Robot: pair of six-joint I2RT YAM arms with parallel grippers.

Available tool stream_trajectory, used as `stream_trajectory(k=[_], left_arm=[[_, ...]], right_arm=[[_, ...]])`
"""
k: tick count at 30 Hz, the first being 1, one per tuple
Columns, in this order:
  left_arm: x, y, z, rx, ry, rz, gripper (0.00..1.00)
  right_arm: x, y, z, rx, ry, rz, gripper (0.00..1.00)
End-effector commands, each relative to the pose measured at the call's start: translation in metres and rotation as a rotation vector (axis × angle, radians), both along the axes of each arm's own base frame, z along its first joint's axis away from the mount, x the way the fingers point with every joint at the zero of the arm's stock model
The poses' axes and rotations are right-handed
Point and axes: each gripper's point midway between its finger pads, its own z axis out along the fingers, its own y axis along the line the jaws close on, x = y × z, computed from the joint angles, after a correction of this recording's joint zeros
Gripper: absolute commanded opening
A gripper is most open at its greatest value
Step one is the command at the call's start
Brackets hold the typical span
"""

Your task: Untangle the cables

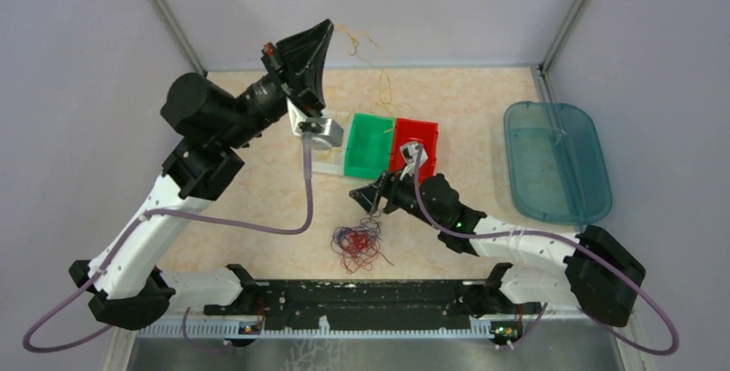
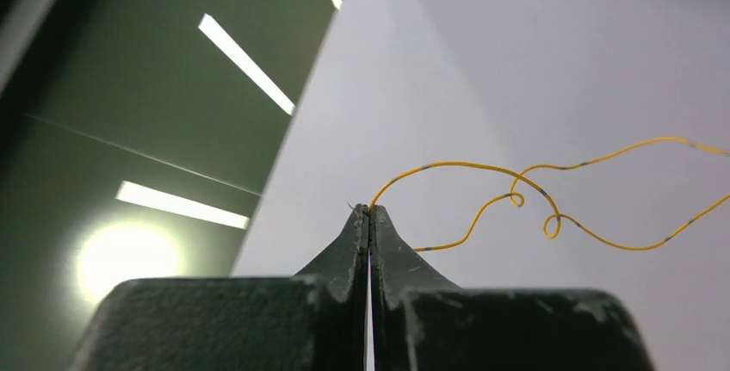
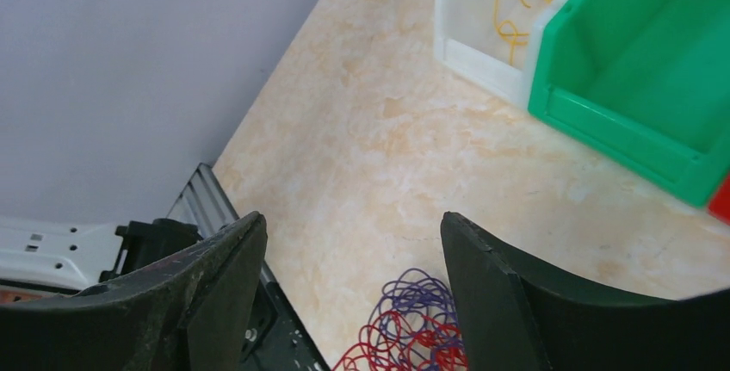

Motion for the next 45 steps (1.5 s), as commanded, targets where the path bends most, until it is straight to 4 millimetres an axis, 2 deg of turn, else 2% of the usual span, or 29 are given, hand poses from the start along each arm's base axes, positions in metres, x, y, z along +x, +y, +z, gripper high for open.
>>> stream_trajectory(k=[1, 5, 10, 17, 30, 36, 45], left_arm=[[0.032, 0.014, -0.04, -0.03, 0.225, 0.125, 0.0], [0.055, 0.015, -0.078, -0.022, 0.373, 0.181, 0.0], [0.078, 0.025, -0.116, -0.036, 0.513, 0.213, 0.0], [0.142, 0.071, -0.18, -0.074, 0.719, 0.336, 0.0], [0.18, 0.078, -0.29, -0.048, 0.93, 0.381, 0.0], [0.2, 0.089, -0.323, -0.039, 0.972, 0.438, 0.0], [0.217, 0.092, -0.334, -0.063, 0.985, 0.459, 0.0]], right_arm=[[0.011, -0.015, 0.023, -0.036, -0.064, -0.086, 0.75], [0.018, -0.031, 0.026, -0.066, -0.062, -0.157, 0.75], [0.024, -0.047, 0.019, -0.109, -0.042, -0.218, 0.75], [0.027, -0.056, 0.015, -0.122, -0.019, -0.256, 0.73], [0.026, -0.063, 0.016, -0.142, -0.012, -0.277, 0.72], [0.025, -0.069, 0.018, -0.136, -0.015, -0.289, 0.71], [0.025, -0.071, 0.017, -0.132, -0.012, -0.295, 0.71]])
